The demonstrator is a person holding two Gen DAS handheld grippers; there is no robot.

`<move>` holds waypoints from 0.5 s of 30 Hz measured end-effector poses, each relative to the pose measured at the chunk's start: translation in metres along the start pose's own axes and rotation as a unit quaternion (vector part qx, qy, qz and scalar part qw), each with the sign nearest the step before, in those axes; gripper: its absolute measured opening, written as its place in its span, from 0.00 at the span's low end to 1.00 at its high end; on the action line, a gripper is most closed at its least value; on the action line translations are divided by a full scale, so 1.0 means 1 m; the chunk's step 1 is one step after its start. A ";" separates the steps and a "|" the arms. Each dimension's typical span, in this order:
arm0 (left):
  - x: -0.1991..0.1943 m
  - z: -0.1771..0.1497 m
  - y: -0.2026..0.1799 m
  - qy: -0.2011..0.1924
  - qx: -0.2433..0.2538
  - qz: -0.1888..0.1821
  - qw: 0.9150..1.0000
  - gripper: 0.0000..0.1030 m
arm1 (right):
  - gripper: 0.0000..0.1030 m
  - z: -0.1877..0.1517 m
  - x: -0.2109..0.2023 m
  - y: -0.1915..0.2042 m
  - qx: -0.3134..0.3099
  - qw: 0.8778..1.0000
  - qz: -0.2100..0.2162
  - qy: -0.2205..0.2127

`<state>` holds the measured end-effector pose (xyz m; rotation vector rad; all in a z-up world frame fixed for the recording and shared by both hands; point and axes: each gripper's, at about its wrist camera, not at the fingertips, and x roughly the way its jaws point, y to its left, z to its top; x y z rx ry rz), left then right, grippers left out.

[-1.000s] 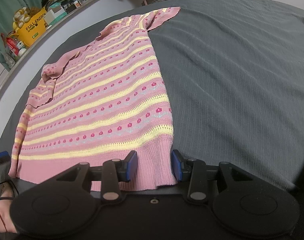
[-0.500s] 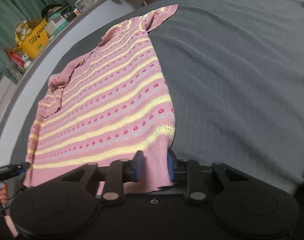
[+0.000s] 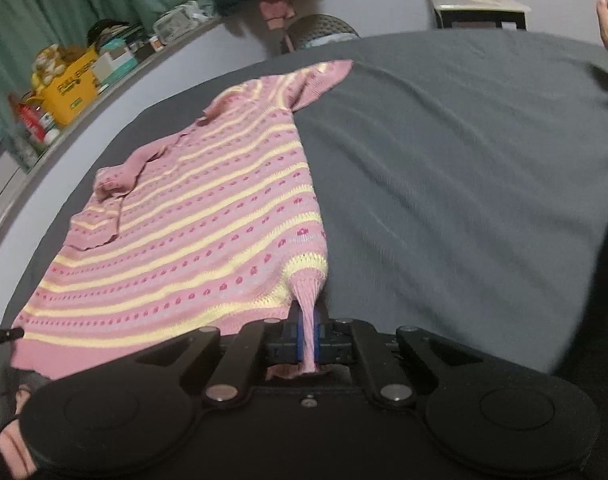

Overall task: Fold clothes
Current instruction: 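Tug the hem ribbing with both grippers, then open both to release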

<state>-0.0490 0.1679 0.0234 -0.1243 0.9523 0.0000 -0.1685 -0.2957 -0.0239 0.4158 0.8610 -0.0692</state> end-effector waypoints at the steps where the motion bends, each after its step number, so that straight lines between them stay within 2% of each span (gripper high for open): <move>1: -0.005 0.001 0.000 0.005 0.001 -0.003 1.000 0.05 | 0.04 0.002 -0.008 0.000 -0.004 1.000 -0.001 0.000; 6: -0.030 0.005 -0.014 0.037 0.025 -0.021 0.999 0.05 | 0.04 0.022 -0.054 -0.010 0.004 1.000 -0.003 0.001; 8: -0.032 0.001 -0.019 0.059 0.035 -0.028 0.997 0.05 | 0.04 0.024 -0.063 -0.014 0.003 1.000 -0.009 0.019; 11: -0.016 -0.009 -0.024 0.100 0.040 -0.039 0.993 0.06 | 0.04 0.018 -0.050 -0.020 -0.001 0.998 -0.029 0.064; 14: 0.014 -0.018 -0.031 0.165 0.052 -0.025 0.985 0.06 | 0.05 0.010 -0.014 -0.018 -0.007 0.993 -0.044 0.112; 15: 0.019 -0.021 -0.035 0.173 0.059 -0.015 0.983 0.07 | 0.05 0.009 -0.004 -0.016 -0.012 0.991 -0.050 0.123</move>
